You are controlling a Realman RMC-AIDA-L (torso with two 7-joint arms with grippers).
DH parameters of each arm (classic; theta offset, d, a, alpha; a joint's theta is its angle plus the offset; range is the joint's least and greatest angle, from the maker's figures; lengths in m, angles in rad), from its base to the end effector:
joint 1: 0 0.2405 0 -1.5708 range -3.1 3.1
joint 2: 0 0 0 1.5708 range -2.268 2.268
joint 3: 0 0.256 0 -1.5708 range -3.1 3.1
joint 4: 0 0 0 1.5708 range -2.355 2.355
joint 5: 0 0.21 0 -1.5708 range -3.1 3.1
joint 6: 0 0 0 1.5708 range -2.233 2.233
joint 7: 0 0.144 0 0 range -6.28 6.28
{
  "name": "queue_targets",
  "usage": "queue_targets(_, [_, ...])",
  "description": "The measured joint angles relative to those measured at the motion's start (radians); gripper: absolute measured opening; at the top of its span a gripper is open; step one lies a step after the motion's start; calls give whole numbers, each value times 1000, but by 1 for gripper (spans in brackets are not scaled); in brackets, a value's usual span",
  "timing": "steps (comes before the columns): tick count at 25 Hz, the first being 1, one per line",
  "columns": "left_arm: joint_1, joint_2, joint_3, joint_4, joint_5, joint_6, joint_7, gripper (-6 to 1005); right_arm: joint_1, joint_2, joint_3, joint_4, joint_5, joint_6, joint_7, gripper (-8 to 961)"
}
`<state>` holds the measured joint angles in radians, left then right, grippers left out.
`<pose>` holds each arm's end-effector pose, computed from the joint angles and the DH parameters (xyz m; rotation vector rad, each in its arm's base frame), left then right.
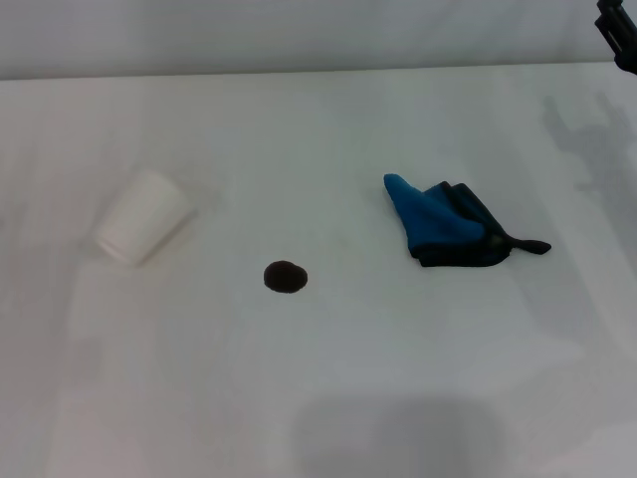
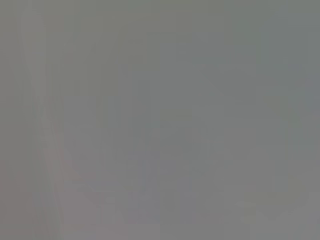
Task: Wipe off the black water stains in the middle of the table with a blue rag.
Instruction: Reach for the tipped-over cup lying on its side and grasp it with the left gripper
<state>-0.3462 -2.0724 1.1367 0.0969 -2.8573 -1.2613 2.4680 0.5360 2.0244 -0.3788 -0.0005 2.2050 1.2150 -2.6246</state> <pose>-0.3695 0.3005 0.0288 -1.3914 -0.8410 -0.9808 0.3450 0.3569 0.0451 -1.4141 0.7043 0.9021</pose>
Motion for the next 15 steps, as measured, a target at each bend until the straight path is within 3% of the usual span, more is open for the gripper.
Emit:
queue_targets(12, [-8,-12,-6,-9,-22,3,-9,862,-5,0,-5,1,-5,17,1,855])
queue_targets(15, [-18,-6,10,0,8,5,-66,861,-12,0,-6,0,-6,22,10,855])
